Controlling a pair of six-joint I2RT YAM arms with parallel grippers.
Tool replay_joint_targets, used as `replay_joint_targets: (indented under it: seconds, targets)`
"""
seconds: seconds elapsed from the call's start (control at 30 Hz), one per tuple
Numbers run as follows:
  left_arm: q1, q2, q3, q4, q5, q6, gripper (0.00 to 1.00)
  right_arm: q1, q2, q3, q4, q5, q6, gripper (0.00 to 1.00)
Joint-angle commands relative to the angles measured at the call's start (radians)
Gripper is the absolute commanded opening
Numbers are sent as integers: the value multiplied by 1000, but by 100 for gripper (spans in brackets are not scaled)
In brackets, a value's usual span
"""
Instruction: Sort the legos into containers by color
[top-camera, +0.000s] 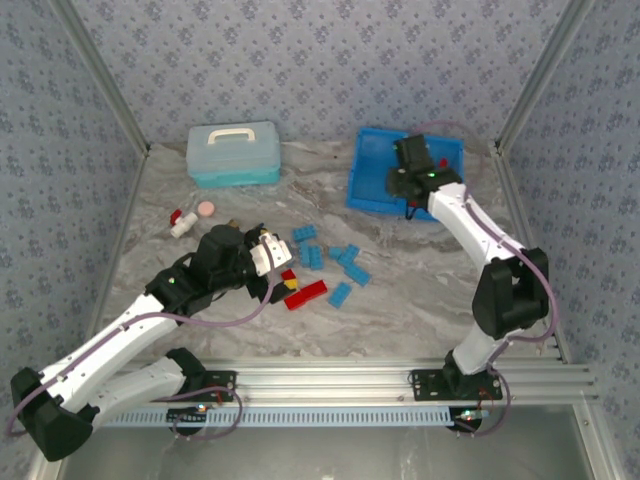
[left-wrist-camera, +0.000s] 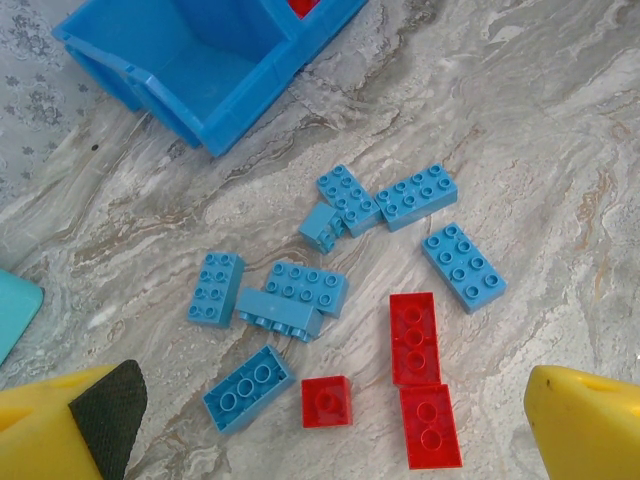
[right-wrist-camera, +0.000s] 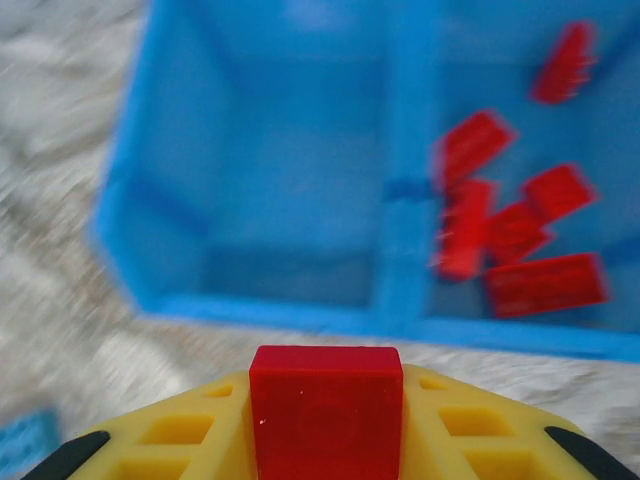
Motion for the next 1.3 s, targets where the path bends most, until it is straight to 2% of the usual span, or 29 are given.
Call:
replay_joint_targets:
  seconds: [0.0, 0.13, 0.3, 0.43, 0.53, 0.7, 0.77, 0.83, 0.9, 1.03, 1.2, 1.27]
  targets:
    - [-6, 9, 19, -10, 10, 6, 99, -94, 48, -17, 57, 42, 49, 37]
    - [-6, 11, 18, -10, 8, 7, 99, -181, 152, 73, 32, 3, 47, 36]
    - [-6, 12, 18, -9, 6, 7, 99, -234, 317, 219, -21, -24, 35, 37]
    - [-6, 13, 14, -5, 3, 7, 99, -248, 432, 344, -78, -38, 18, 50]
    - [-6, 15, 12, -1, 0, 5, 99, -251, 460, 412, -140, -40, 12, 56]
    - [-6, 26, 15, 19, -36, -31, 99, -232, 346, 319, -95, -55, 26, 58]
    - [-7, 47, 45, 21, -88, -129, 99, -210, 259, 208, -18, -83, 36, 58]
    - [-7, 74, 86, -10, -80, -240, 99, -175, 174, 103, 28, -84, 42, 58]
    - [-17, 103, 110, -63, -74, -353, 99, -127, 90, 4, 59, -64, 40, 59]
    - [-81, 146, 115, -167, -200, -496, 99, 5, -111, -187, 101, -2, 37, 62]
    - [-85, 211, 104, -214, -279, -675, 89, 165, -280, -325, 109, -47, 51, 66]
    - [-85, 256, 90, -203, -291, -678, 86, 221, -312, -342, 77, -41, 61, 66]
